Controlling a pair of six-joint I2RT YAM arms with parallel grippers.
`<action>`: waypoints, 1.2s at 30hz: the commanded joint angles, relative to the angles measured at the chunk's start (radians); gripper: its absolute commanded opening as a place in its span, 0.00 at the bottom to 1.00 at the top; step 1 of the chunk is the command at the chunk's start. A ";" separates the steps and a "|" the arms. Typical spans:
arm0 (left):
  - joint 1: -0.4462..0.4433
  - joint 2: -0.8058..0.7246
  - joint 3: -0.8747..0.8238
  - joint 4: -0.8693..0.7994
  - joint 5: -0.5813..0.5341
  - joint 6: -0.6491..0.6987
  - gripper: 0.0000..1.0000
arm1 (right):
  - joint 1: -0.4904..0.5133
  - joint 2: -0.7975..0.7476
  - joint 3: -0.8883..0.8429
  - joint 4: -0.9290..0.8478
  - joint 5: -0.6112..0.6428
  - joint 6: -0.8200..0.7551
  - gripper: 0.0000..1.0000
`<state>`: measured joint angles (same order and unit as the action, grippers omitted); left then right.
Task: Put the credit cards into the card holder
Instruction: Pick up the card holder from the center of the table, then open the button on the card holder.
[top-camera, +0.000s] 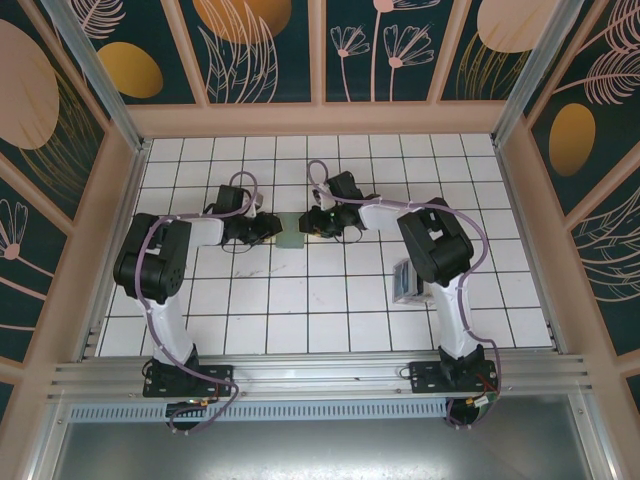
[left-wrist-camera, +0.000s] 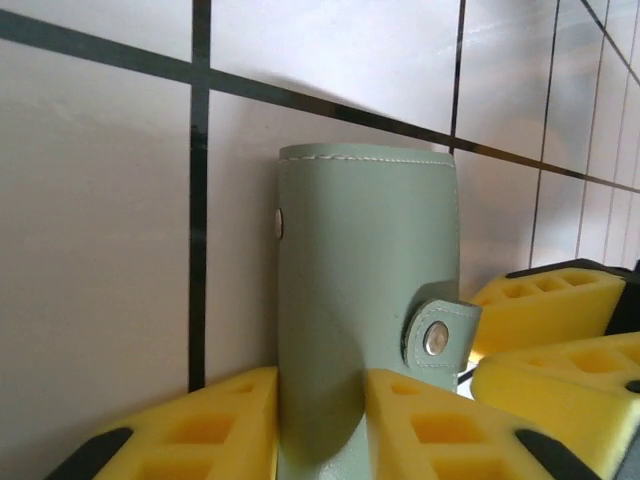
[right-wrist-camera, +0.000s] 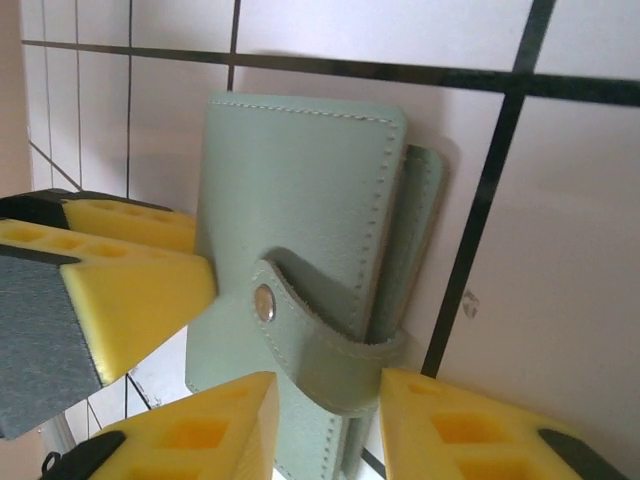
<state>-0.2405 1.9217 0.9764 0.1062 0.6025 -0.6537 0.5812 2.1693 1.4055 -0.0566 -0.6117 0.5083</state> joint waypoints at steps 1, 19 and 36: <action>-0.015 0.009 0.002 0.060 0.108 -0.024 0.20 | 0.004 0.032 0.019 0.052 -0.064 0.023 0.29; -0.014 -0.199 -0.104 0.082 0.035 -0.149 0.00 | 0.083 -0.202 -0.019 -0.072 0.460 -0.127 0.39; -0.014 -0.290 -0.111 0.118 0.091 -0.201 0.00 | 0.221 -0.106 0.142 -0.271 0.621 -0.063 0.39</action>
<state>-0.2489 1.6806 0.8719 0.1749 0.6567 -0.8406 0.7792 2.0270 1.5295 -0.2344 -0.0662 0.4290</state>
